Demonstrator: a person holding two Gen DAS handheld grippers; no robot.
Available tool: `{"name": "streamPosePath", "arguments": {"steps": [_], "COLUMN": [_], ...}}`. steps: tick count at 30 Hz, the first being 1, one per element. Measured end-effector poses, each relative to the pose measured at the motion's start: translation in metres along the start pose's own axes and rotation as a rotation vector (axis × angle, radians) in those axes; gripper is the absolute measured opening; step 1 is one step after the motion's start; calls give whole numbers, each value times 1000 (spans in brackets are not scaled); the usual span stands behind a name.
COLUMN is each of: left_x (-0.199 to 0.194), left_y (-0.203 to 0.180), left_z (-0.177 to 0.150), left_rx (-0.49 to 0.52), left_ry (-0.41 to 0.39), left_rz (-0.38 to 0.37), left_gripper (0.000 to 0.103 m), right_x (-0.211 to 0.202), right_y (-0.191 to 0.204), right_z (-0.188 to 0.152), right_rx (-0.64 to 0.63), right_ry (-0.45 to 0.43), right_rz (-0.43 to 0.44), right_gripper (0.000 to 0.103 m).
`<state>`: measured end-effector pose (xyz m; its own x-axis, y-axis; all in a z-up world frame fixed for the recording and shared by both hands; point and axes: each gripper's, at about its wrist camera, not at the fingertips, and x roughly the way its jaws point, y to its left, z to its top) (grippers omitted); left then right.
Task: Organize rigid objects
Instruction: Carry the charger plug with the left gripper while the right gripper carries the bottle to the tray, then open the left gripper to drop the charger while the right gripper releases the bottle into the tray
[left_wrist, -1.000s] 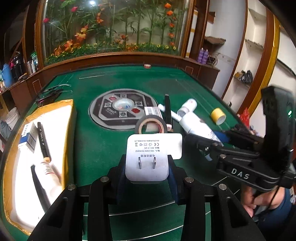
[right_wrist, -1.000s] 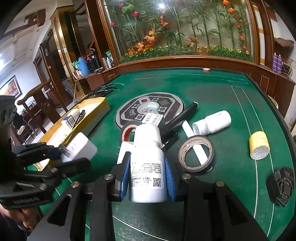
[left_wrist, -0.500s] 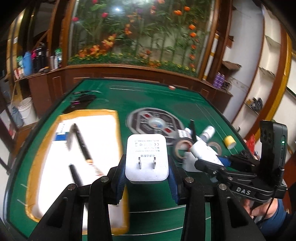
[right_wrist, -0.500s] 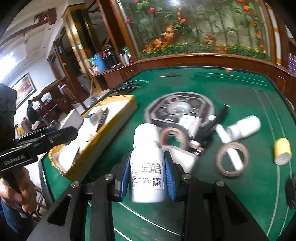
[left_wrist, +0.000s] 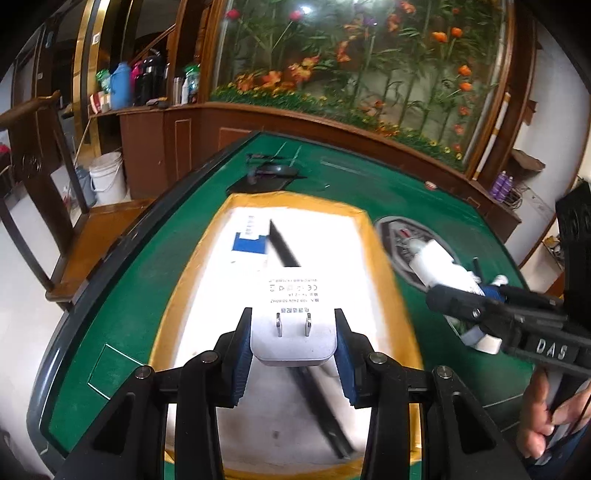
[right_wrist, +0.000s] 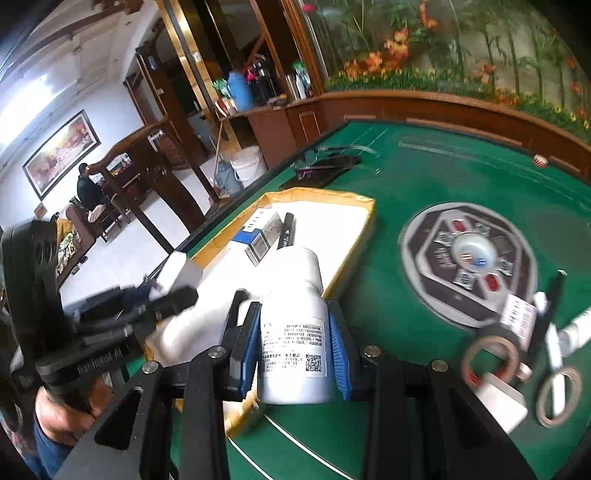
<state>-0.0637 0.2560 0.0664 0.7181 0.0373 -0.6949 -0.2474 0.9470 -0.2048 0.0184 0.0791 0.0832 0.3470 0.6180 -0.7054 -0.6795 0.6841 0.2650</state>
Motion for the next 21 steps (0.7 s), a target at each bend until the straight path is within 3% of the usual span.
{"name": "streamPosePath", "arguments": {"steps": [10,13,21], "left_x": [53,63,73], "left_y": [33,31,39], "left_z": [16,21,26], "left_rx": [-63,-55,-74], "left_ry": [141,182,199], "left_rz": [-14,-6,37], "left_gripper": [42,42,42], "right_x": [93,124,167], "right_y": [11,10,4], "right_z": [57,70,83], "right_rx": [-9,13,36], "right_ry": [153,240,308], "right_rz": [-94,-94,-180], "right_gripper": [33,33,33]}}
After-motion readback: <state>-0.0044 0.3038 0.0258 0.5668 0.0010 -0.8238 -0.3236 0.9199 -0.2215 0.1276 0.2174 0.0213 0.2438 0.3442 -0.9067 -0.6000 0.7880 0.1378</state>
